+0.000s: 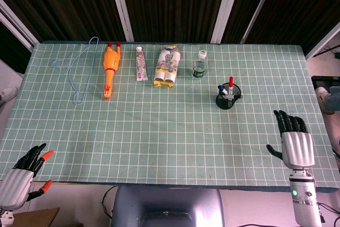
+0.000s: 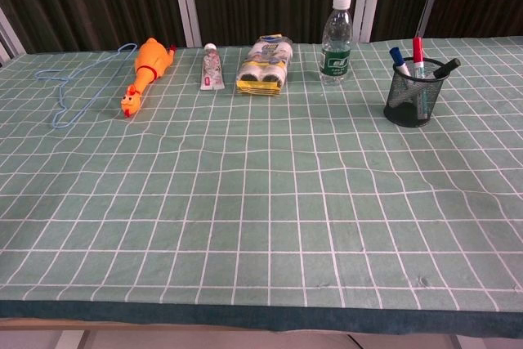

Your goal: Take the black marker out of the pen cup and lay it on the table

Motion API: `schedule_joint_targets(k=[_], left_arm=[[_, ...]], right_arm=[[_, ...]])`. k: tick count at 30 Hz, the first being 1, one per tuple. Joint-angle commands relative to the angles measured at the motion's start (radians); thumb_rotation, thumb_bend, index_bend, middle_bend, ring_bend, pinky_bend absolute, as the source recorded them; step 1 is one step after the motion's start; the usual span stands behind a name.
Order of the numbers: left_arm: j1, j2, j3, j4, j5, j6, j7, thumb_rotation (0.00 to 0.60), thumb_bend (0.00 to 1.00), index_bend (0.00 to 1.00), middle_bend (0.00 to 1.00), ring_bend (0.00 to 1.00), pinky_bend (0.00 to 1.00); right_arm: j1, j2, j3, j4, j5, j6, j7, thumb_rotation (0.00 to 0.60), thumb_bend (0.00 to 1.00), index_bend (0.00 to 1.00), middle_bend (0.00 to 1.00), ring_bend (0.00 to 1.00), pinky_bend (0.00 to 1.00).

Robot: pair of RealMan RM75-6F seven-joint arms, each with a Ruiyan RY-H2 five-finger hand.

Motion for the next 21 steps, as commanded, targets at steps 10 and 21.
schedule_joint_targets(k=[10,21], left_arm=[[-0.006,0.0,0.002,0.003,0.0,-0.009,-0.005,0.6,0.25,0.18,0.02,0.0,0.23],[-0.01,0.002,0.005,0.001,-0.002,-0.016,-0.001,0.6,0.25,0.18,0.02,0.0,0.23]], right_arm=[[0.066,-0.025,0.119,0.089,0.04,-0.049,0.071,0.6,0.26,0.26,0.27,0.32,0.42],[0.282,-0.129,0.244,0.376,0.169,-0.254,-0.011,0.6,0.32,0.5,0.75,0.87,0.96]])
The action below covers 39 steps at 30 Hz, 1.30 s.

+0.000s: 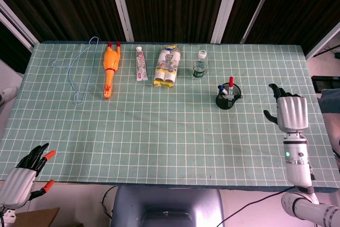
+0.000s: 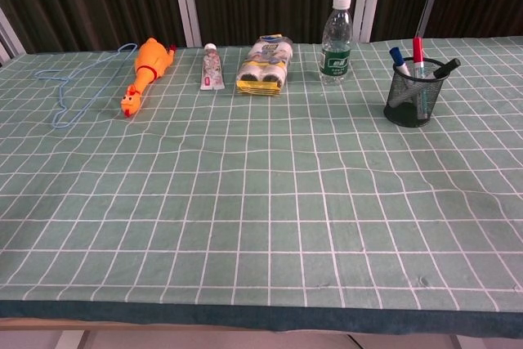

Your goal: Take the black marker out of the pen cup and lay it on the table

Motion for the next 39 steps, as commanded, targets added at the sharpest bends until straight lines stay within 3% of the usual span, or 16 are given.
schedule_joint_targets(k=[1,6,12,18,25,39], left_arm=[[0.003,0.002,0.0,-0.001,-0.004,0.004,-0.002,0.6,0.25,0.18,0.02,0.0,0.23],[0.009,0.003,-0.001,-0.001,-0.005,0.016,-0.007,0.6,0.25,0.18,0.02,0.0,0.23],[0.005,0.003,0.001,0.001,-0.003,0.009,-0.007,0.6,0.25,0.18,0.02,0.0,0.23],[0.005,0.006,-0.001,0.001,-0.006,0.013,-0.016,0.6,0.25,0.18,0.02,0.0,0.23],[0.004,0.007,0.0,0.002,-0.004,0.013,-0.021,0.6,0.25,0.18,0.02,0.0,0.23],[0.006,0.009,0.0,0.005,-0.001,0.021,-0.035,0.6,0.25,0.18,0.02,0.0,0.23]], right_arm=[[0.073,-0.069,0.031,0.124,0.053,-0.078,-0.042,0.6,0.32,0.51,0.78,0.89,0.98],[0.129,-0.13,0.031,0.226,0.096,-0.147,-0.065,0.6,0.33,0.55,0.87,0.98,1.0],[0.169,-0.187,0.024,0.315,0.131,-0.207,-0.05,0.6,0.33,0.58,0.94,1.0,1.0],[0.193,-0.223,0.016,0.38,0.136,-0.241,-0.009,0.6,0.34,0.59,0.96,1.0,1.0],[0.217,-0.266,0.006,0.463,0.116,-0.258,0.057,0.6,0.46,0.61,0.96,1.0,1.0],[0.237,-0.311,-0.012,0.53,0.102,-0.283,0.109,0.6,0.46,0.61,0.96,1.0,1.0]])
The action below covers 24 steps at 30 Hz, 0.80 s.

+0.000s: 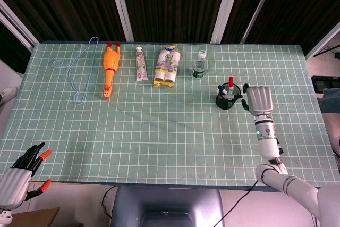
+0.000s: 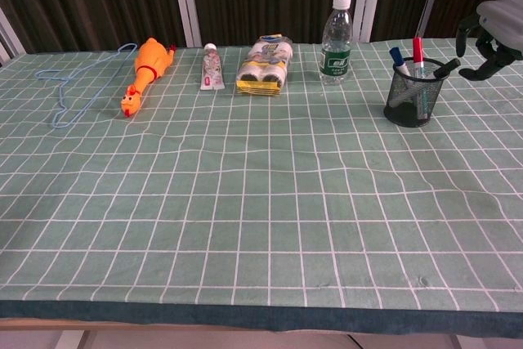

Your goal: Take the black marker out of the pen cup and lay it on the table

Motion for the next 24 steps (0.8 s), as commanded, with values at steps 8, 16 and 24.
schedule_joint_targets(k=[8,16,24], left_arm=[[0.0,0.0,0.0,0.001,0.0,0.001,-0.002,0.6,0.25,0.18,0.02,0.0,0.23],[-0.001,0.001,0.0,0.002,0.0,0.0,-0.006,0.6,0.25,0.18,0.02,0.0,0.23],[0.0,0.002,0.001,0.002,0.001,0.002,-0.007,0.6,0.25,0.18,0.02,0.0,0.23]], right_arm=[[0.014,-0.031,-0.017,0.059,-0.044,0.002,0.069,0.6,0.46,0.62,0.97,1.0,1.0],[0.021,-0.054,-0.026,0.11,-0.071,0.001,0.124,0.6,0.54,0.63,0.97,1.0,1.0],[0.021,-0.063,-0.025,0.13,-0.078,0.0,0.145,0.6,0.6,0.63,0.97,1.0,1.0]])
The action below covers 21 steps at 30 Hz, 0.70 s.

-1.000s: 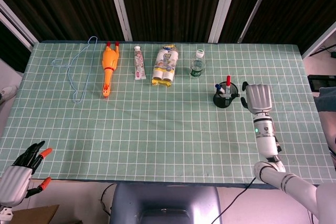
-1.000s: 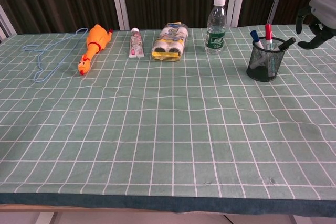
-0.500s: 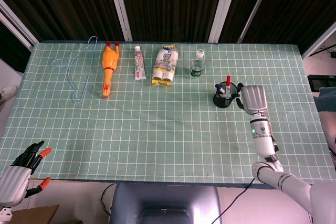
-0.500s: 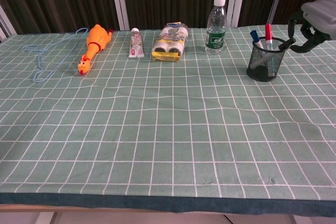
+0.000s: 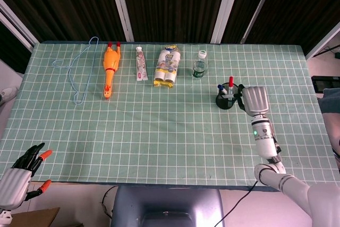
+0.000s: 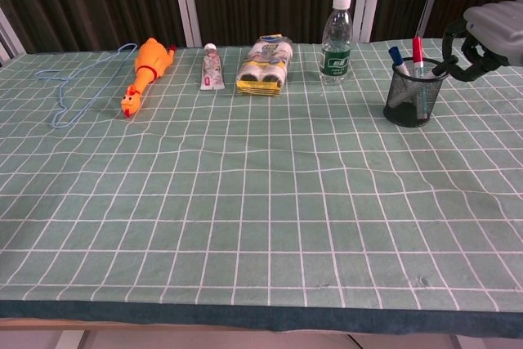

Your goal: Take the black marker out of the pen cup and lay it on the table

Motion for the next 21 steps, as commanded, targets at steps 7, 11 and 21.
schedule_joint_targets(k=[7,11,21], left_arm=[[0.0,0.0,-0.001,0.0,-0.001,0.0,-0.001,0.6,0.25,0.18,0.02,0.0,0.23],[0.0,0.0,0.0,0.001,0.0,0.0,-0.002,0.6,0.25,0.18,0.02,0.0,0.23],[0.0,0.002,0.0,0.0,-0.003,-0.001,-0.006,0.6,0.25,0.18,0.02,0.0,0.23]], right_arm=[[-0.001,-0.008,-0.003,0.018,-0.013,0.004,0.026,0.6,0.75,0.66,0.98,1.0,1.0],[-0.003,-0.009,-0.004,0.023,-0.021,0.013,0.035,0.6,0.92,0.71,0.98,1.0,1.0],[-0.022,0.03,0.002,-0.06,-0.038,0.066,0.03,0.6,1.0,0.82,0.98,1.0,1.0]])
